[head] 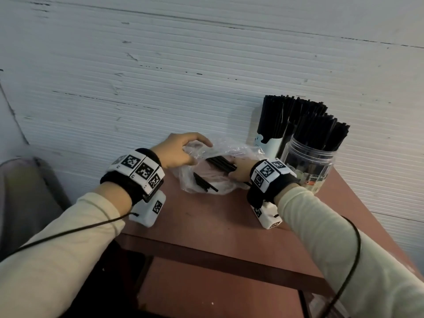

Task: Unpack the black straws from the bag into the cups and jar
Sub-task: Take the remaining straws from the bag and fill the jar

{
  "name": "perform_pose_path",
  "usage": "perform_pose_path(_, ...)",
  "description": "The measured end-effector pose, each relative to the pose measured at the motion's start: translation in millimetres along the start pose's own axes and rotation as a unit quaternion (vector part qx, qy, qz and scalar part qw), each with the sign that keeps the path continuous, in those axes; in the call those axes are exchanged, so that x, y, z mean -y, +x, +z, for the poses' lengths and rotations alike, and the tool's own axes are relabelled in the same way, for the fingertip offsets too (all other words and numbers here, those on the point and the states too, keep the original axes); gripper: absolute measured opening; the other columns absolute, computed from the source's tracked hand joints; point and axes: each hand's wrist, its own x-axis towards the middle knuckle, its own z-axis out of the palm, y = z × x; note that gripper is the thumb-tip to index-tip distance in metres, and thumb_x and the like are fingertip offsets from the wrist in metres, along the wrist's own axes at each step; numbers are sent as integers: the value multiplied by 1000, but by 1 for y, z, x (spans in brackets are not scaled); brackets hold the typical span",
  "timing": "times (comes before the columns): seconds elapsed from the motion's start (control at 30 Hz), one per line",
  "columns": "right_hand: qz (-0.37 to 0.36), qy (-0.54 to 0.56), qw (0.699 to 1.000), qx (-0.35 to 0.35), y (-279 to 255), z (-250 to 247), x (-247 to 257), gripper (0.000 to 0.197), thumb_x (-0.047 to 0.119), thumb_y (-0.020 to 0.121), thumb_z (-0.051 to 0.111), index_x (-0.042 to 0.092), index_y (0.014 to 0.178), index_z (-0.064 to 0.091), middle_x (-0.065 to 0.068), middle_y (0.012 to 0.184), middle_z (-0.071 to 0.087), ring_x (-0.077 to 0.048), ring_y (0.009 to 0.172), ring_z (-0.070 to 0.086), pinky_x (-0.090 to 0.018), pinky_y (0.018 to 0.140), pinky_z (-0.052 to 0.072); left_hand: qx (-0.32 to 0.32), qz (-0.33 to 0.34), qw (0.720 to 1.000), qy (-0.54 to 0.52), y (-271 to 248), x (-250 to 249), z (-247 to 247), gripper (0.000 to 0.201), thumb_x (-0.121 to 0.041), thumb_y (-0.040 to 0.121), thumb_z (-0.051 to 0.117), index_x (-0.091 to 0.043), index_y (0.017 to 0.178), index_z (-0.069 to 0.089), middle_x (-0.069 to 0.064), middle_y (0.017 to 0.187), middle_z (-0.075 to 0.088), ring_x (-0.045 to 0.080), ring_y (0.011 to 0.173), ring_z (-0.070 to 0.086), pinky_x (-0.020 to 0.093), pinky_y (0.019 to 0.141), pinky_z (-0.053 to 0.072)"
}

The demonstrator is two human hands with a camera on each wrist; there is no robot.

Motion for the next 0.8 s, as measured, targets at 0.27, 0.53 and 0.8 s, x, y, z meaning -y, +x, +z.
perform_pose_path(0.27, -124, 35, 991, 34, -27, -13, 16, 64, 13, 81, 66, 39, 135, 44, 1, 135, 51, -22, 124, 49, -31, 98, 42, -5, -8, 1000, -28, 5, 6, -2, 57, 13, 80, 63, -39, 104, 62, -9, 133, 56, 2, 127, 48, 19, 87, 43)
perform_pose_path(0.53, -110, 111, 986, 60, -28, -13, 11, 63, 8, 86, 61, 25, 142, 40, -1, 136, 52, -20, 124, 50, -25, 97, 38, -17, -44, 999, -10, 1, 9, -2, 59, 8, 79, 64, -41, 111, 60, 0, 128, 59, 25, 113, 58, 41, 95, 49)
perform_pose_path(0.8, -67, 79, 989, 107, -20, -13, 5, 67, 26, 88, 60, 30, 148, 31, -5, 147, 41, -24, 132, 42, -30, 103, 33, -14, -54, 998, 2, 2, 7, -3, 58, 7, 81, 64, -40, 116, 58, -2, 132, 56, -5, 57, 56, 17, 63, 42)
